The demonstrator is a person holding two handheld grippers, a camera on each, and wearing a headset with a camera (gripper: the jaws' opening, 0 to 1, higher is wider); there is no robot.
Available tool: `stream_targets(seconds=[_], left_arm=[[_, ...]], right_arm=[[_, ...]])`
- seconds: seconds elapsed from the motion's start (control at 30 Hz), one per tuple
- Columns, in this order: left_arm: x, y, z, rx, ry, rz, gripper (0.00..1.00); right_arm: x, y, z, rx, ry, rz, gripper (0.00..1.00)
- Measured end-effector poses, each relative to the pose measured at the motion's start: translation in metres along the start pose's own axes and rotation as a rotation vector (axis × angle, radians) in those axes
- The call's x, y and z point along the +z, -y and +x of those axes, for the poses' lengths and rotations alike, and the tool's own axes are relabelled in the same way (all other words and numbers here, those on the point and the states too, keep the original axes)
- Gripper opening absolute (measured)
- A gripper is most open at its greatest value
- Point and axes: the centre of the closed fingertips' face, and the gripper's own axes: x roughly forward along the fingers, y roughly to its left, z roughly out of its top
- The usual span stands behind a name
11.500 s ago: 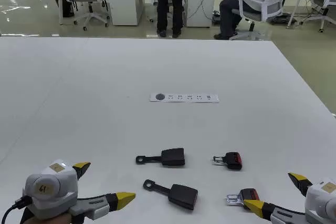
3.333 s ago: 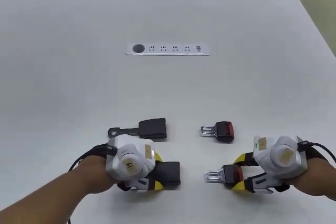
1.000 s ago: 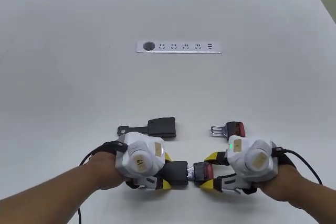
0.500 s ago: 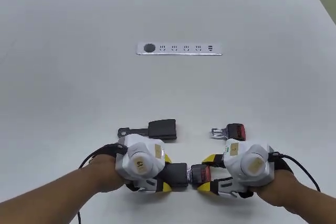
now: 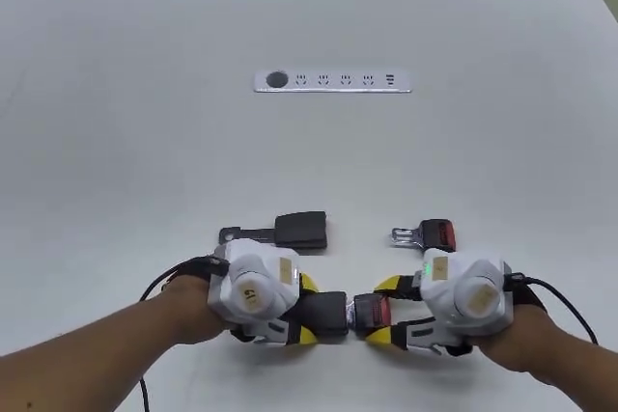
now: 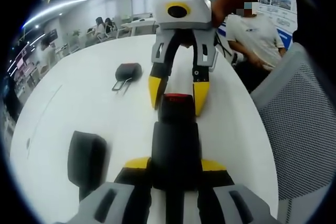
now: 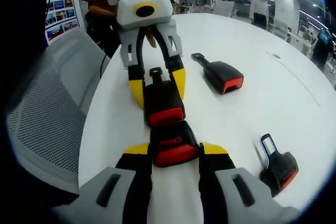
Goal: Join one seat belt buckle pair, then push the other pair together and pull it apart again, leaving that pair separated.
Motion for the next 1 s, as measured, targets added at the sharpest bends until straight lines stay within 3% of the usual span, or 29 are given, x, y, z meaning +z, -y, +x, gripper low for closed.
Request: stream_targets(seconds=[0.1,0.47,1.0], left_arm=[[0.0001,-0.0006,-0.0010,0.001,0.034,-0.004,0.34],[0.0017,-0.0022,-0.0041,-0.028,0.093,-0.017,0.34],[0.0049,0.0010,-0.0014,-0.058,0.107,0.026,0.33]], right_arm=[[0.0015,-0.0014,-0.0012,0.010,0.018,-0.014,0.32],[0.0076,-0.0038,-0.0053,0.005,0.098,-0.036,0.32],[0.0042,-0.0013,-0.0079,0.013,0.134,-0.048,0.32]])
